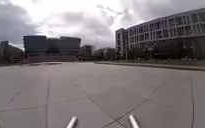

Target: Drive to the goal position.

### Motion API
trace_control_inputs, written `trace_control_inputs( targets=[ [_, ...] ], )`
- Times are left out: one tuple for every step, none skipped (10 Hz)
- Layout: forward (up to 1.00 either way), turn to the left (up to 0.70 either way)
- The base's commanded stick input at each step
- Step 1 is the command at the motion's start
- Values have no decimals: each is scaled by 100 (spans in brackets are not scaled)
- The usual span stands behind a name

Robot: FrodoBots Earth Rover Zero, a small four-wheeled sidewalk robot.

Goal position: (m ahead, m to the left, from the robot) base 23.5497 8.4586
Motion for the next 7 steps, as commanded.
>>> trace_control_inputs(
  targets=[
    [70, 1],
    [70, 1],
    [70, 1],
    [70, 1],
    [70, 1],
    [70, 1],
    [70, 1]
  ],
)
